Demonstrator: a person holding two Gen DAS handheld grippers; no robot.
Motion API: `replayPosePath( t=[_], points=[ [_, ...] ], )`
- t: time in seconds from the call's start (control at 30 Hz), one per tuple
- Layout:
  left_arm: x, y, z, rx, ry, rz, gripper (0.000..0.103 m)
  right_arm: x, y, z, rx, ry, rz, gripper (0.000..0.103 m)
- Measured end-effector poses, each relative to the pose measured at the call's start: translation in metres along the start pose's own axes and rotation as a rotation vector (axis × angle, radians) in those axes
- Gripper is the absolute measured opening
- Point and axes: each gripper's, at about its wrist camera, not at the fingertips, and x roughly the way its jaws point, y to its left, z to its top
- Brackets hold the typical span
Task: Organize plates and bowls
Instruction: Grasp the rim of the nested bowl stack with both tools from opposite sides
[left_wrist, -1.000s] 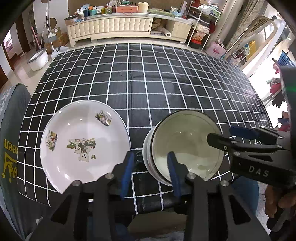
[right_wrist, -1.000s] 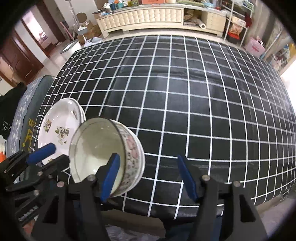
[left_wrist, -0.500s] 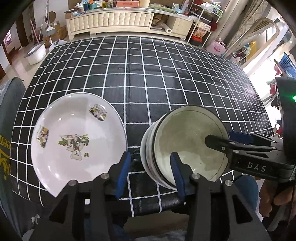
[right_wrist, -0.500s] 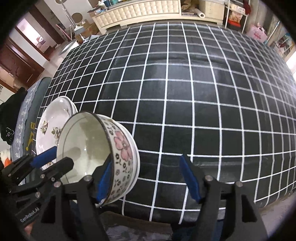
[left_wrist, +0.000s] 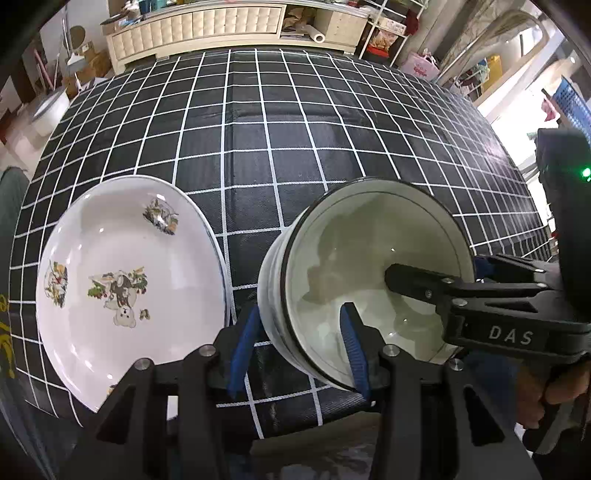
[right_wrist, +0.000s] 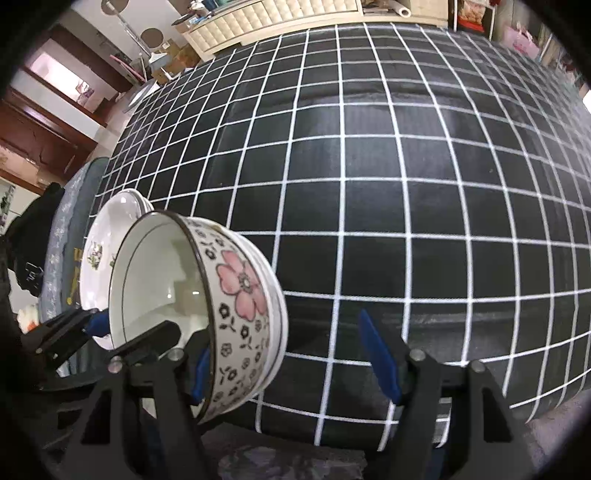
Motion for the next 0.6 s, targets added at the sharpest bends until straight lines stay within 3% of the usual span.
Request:
replayPosePath(
  t=[0.4,0.53,0.6],
  points=[
    [0.013,0.009,-0.001,-0.028,0.034,-0.003,0.042,0.003,0.003,-0.001,0.020,0.032,0.058,0.065],
    [0.016,0.007,-0.002,-0.033,0.036,0.009,0.042,0.001,0.012,-0.002,0.013,0.037,0.059,0.048],
    [0.015,0.005,-0.002,-0.031,0.039,0.014,0.042,0.001,0.015,-0.002,0.021,0.050,0.067,0.044]
  ],
)
